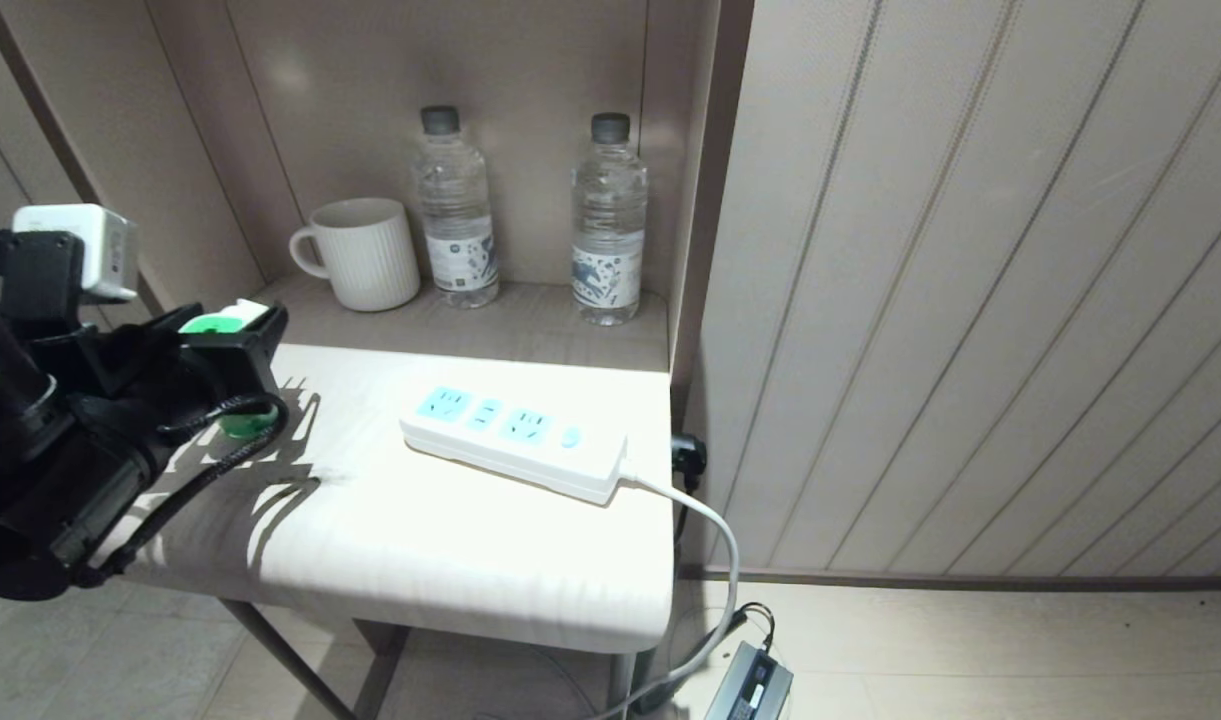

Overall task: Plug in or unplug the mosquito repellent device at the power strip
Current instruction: Pick up the mosquito repellent liquid, then insert the plug into the socket

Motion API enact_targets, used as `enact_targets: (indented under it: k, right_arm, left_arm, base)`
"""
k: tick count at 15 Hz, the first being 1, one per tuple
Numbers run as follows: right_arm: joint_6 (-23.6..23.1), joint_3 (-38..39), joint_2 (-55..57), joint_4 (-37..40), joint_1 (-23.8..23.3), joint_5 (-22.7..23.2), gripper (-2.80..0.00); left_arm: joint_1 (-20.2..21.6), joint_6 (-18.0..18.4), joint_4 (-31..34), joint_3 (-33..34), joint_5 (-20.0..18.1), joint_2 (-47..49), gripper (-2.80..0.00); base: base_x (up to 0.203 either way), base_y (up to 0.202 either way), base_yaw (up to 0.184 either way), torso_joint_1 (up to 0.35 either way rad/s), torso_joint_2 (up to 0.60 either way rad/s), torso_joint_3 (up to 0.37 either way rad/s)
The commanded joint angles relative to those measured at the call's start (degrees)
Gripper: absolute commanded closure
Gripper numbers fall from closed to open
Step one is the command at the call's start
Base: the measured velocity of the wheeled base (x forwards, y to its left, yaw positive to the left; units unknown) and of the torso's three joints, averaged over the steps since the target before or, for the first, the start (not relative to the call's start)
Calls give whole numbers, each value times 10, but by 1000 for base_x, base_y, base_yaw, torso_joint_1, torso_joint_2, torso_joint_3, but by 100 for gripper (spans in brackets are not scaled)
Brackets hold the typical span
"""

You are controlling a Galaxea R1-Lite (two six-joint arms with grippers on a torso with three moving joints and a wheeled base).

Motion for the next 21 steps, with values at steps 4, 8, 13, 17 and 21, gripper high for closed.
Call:
enact_targets:
  k: [4,8,13,17,21]
  right_arm:
    - [0,0,1,0,0,0,0]
    - [0,0,1,0,0,0,0]
    - [0,0,1,0,0,0,0]
    - [0,0,1,0,0,0,0]
    - [0,0,1,0,0,0,0]
  left_arm:
    - [-1,19,171,-84,5,-152,0]
    - [-1,21,343,-164,4,-216,0]
    - [-1,-27,747,-328,-3,-191,0]
    - [-1,-112,1054,-527,-119,-129,0]
    - [-1,-166,1347,-689,-298,-33,0]
  base:
    - [0,0,0,0,0,0]
    - [0,0,0,0,0,0]
    - [0,0,0,0,0,0]
    - [0,0,0,0,0,0]
    - [0,0,0,0,0,0]
